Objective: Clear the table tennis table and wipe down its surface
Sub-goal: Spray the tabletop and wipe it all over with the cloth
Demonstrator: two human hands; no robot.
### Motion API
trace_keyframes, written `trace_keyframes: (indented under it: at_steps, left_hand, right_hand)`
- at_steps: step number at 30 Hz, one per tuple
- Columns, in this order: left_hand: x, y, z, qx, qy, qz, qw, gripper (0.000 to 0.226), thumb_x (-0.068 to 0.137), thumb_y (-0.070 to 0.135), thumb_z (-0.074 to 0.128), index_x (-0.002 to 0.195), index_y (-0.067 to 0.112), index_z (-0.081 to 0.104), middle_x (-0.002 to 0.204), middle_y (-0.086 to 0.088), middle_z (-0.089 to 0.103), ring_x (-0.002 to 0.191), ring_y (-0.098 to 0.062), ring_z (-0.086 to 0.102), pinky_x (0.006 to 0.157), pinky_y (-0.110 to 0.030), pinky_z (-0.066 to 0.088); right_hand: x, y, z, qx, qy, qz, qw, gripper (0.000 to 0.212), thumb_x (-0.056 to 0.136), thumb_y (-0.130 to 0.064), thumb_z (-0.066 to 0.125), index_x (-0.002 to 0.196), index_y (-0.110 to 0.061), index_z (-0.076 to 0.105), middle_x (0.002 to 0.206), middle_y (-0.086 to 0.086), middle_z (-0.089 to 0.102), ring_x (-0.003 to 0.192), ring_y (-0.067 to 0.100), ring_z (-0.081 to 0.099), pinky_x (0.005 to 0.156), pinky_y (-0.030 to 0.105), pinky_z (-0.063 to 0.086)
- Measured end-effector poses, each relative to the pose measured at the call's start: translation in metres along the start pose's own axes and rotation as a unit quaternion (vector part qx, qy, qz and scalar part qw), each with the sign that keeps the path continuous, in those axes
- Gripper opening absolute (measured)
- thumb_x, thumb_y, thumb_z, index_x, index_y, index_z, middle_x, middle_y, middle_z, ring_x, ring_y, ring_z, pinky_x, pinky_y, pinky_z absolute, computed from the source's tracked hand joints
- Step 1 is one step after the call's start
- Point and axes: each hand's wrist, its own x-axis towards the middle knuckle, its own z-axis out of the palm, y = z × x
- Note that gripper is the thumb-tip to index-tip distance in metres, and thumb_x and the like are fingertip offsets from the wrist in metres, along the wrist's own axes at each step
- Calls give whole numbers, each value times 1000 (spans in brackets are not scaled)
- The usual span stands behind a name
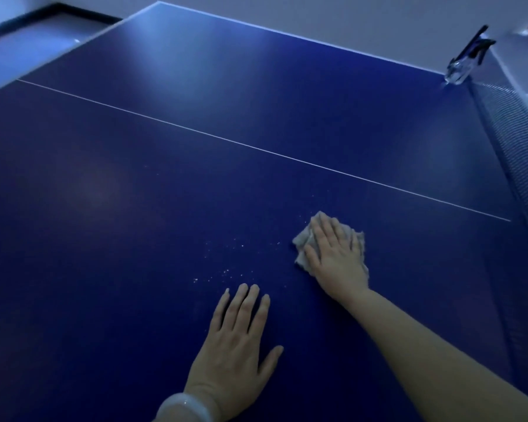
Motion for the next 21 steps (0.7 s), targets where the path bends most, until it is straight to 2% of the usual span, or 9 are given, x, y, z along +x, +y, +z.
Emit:
trace_keyframes:
  at_steps: [1, 2, 6, 9, 11, 14, 16, 18, 21]
  left_hand:
    - [0, 0, 0, 1, 4, 2, 1000, 73, 90, 63, 41, 141, 12, 50, 149, -10, 45, 140, -26, 38, 108, -46, 22]
    - [0, 0, 0, 1, 6, 4, 1000, 72, 90, 62, 40, 141, 11, 51, 148, -10, 45, 140, -26, 38, 108, -46, 23]
    - [0, 0, 1, 2, 9, 5, 1000, 72, 90, 62, 40, 140, 12, 52, 148, -10, 47, 139, -26, 39, 107, -45, 23]
    - [1, 0, 2, -2, 15, 6, 1000, 72, 89, 63, 41, 139, 12, 52, 148, -9, 47, 139, -25, 39, 108, -45, 24]
    - [2, 0, 3, -7, 17, 4, 1000, 73, 89, 64, 41, 140, 13, 52, 148, -8, 46, 139, -25, 39, 107, -45, 25]
    - [3, 0, 4, -3, 14, 0, 1000, 74, 89, 65, 40, 141, 14, 51, 149, -7, 45, 140, -24, 39, 108, -44, 24]
    - [3, -1, 4, 4, 10, 1, 1000, 74, 89, 65, 40, 142, 14, 49, 150, -6, 43, 141, -24, 37, 108, -43, 23]
    - [2, -1, 2, 13, 4, 1, 1000, 74, 89, 65, 40, 143, 15, 48, 151, -6, 43, 141, -23, 37, 108, -42, 23]
    - [2, 1, -2, 20, -12, -5, 1000, 73, 89, 65, 39, 142, 17, 48, 150, -6, 43, 141, -22, 37, 108, -41, 22]
  right_hand:
    - [-3, 16, 0, 2, -2, 5, 1000, 61, 99, -54, 9, 155, -34, -5, 161, -16, -16, 148, 6, -19, 118, 44, -16]
    - [-4, 35, -4, 11, 4, 45, 999, 61, 100, -53, 10, 155, -34, -3, 162, -15, -14, 149, 8, -15, 119, 47, -12]
    - [23, 98, -24, 55, 30, 273, 960, 64, 101, -51, 14, 158, -22, 6, 165, -3, -4, 151, 20, -6, 120, 53, -5]
    - [73, 92, -39, 96, 38, 347, 932, 65, 101, -51, 15, 158, -20, 8, 165, 1, -3, 151, 24, -6, 119, 54, -8]
    - [110, 72, -49, 125, 28, 350, 928, 63, 102, -50, 14, 158, -21, 9, 165, 1, -2, 152, 25, -6, 117, 54, -9]
    - [156, 18, -53, 116, -1, 271, 956, 58, 101, -52, 19, 154, -26, 23, 163, 4, 13, 148, 32, 12, 116, 61, 5]
    - [161, -35, -46, 71, -27, 166, 983, 57, 99, -53, 23, 149, -27, 32, 157, 5, 21, 143, 34, 21, 113, 62, 14]
    - [143, -86, -30, 53, -44, 28, 997, 62, 95, -53, 21, 151, -26, 28, 161, 3, 15, 147, 29, 12, 116, 60, 8]
    - [94, -126, -5, 17, -78, -169, 982, 61, 101, -49, 19, 157, -29, 6, 165, -3, -9, 151, 22, -12, 117, 59, -11]
